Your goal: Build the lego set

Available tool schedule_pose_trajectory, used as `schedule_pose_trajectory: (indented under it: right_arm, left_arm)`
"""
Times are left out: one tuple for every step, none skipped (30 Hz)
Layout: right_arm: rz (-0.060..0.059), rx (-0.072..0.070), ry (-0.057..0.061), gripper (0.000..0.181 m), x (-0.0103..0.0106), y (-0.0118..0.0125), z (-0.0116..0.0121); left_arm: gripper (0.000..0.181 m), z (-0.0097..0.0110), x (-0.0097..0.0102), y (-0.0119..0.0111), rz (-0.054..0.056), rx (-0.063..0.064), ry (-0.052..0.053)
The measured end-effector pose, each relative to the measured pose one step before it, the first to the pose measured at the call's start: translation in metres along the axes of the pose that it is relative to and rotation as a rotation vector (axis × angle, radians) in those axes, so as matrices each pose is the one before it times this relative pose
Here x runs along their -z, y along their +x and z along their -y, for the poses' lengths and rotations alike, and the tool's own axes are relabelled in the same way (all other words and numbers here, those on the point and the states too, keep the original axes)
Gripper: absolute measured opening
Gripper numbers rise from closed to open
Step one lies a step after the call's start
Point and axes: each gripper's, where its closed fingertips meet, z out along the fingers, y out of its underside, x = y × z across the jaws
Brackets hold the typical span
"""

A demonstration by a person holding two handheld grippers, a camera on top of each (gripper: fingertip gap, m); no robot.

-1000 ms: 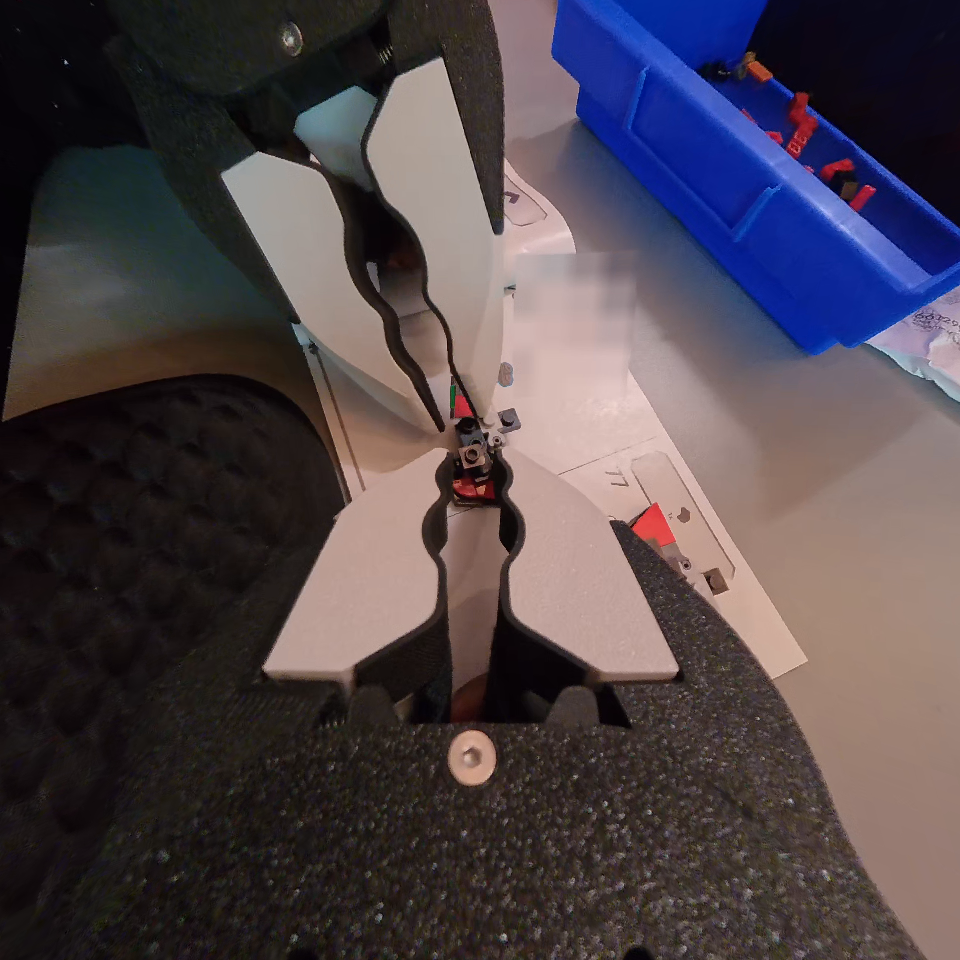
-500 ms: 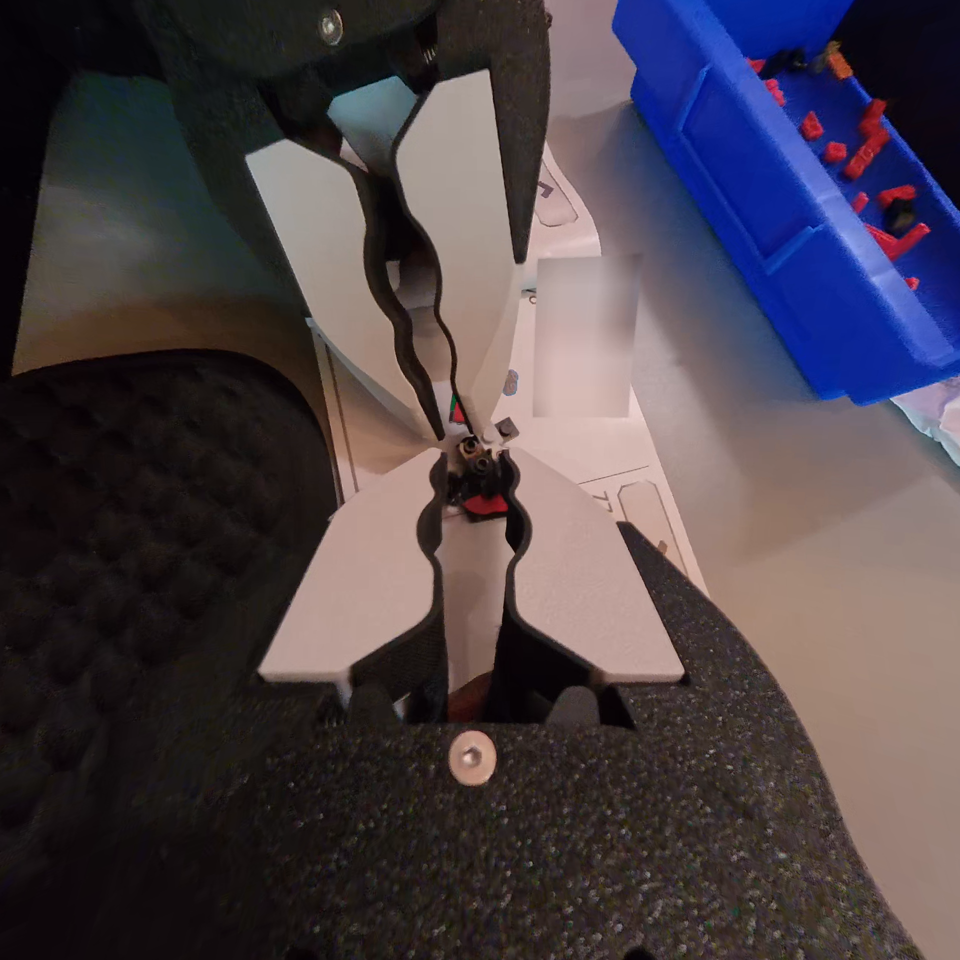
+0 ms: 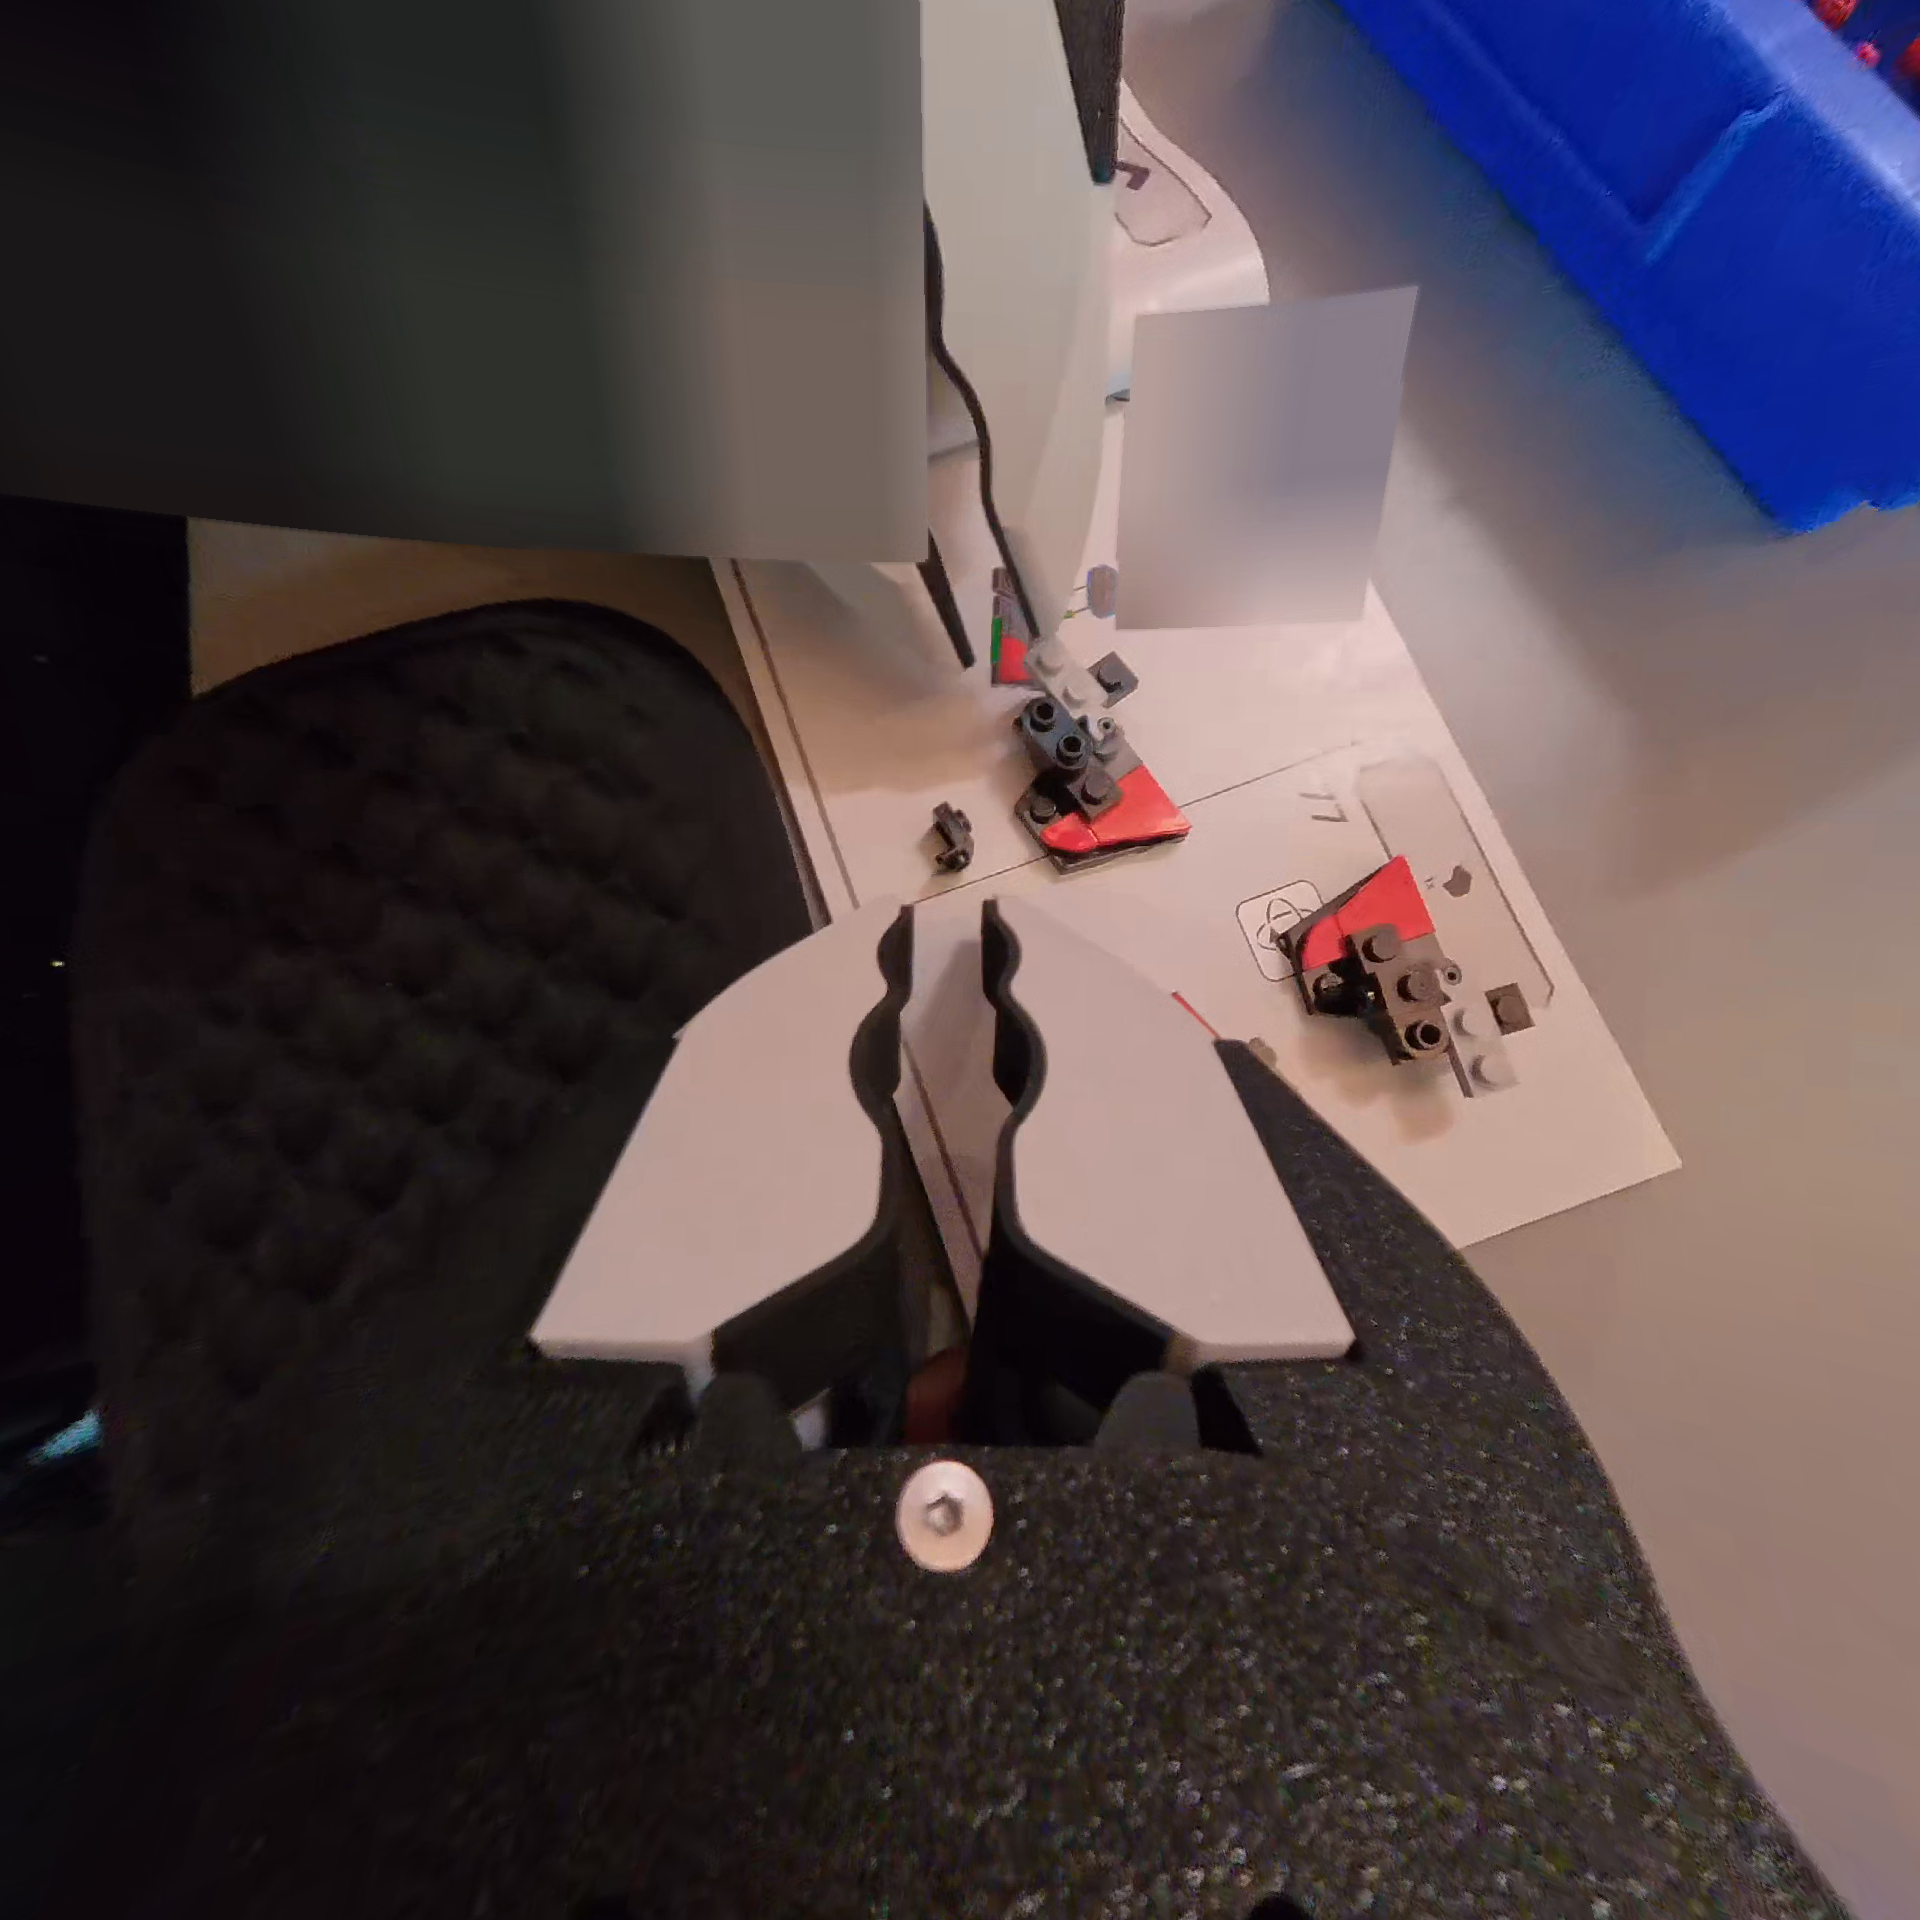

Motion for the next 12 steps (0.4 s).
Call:
schedule_pose_trajectory:
  right_arm:
    - [-0.0009, 0.0067, 0.0075, 0.016, -0.00150, 0.00083, -0.00002]
    - [0.0073, 0.0050, 0.0151, 0.017, -0.00119, 0.00027, 0.00213]
    - [0.0099, 0.0024, 0.0189, 0.017, -0.00102, 0.00015, 0.00307]
    - [0.0173, 0.0036, 0.0125, 0.017, -0.00160, -0.00005, 0.00268]
    - [0.0157, 0.0057, 0.0006, 0.017, -0.00201, -0.00028, 0.00060]
    - [0.0018, 0.0063, -0.0089, 0.016, -0.00302, 0.00217, -0.00162]
    - [0.0008, 0.0059, -0.0156, 0.014, -0.00249, 0.00155, -0.00240]
    - [0.0019, 0.0018, 0.0031, 0.008, -0.00116, 0.00112, 0.00027]
    - [0.0138, -0.0042, 0.0078, 0.006, 0.00018, -0.00058, 0.00111]
    - [0.0143, -0.0209, 0.0043, 0.006, 0.00088, -0.00093, 0.00119]
    - [0.0175, -0.0437, 0.0252, 0.006, 0.00172, -0.00064, 0.00388]
    - [0.0322, -0.0787, 0.0445, 0.006, 0.00291, -0.00143, 0.00661]
  left_arm:
    - [0.010, 0.00128, -0.00011, 0.00139, -0.0051, -0.0035, 0.0038]
    - [0.011, 0.00099, -0.00009, 0.00164, -0.0066, -0.0026, 0.0037]
    - [0.011, 0.00051, 0.00012, 0.00160, -0.0062, -0.0005, 0.0036]
    - [0.011, 0.00007, -0.00001, 0.00155, -0.0070, 0.0009, 0.0029]
    - [0.011, -0.00002, 0.00008, 0.00147, -0.0066, -0.0007, 0.0022]
    - [0.012, 0.00030, 0.00008, 0.00147, -0.0060, -0.0047, 0.0048]
    - [0.014, 0.00113, 0.00017, 0.00172, -0.0059, -0.0078, 0.0089]
    - [0.015, 0.00141, 0.00000, 0.00187, -0.0048, -0.0106, 0.0101]
    - [0.016, 0.00135, -0.00014, 0.00150, -0.0014, -0.0150, 0.0075]
    - [0.017, 0.00111, -0.00023, 0.00080, 0.0055, -0.0204, 0.0050]
    - [0.018, 0.00215, -0.00012, -0.00065, 0.0172, -0.0305, 0.0097]
    - [0.020, 0.00334, 0.00053, -0.00211, 0.0326, -0.0509, 0.0156]
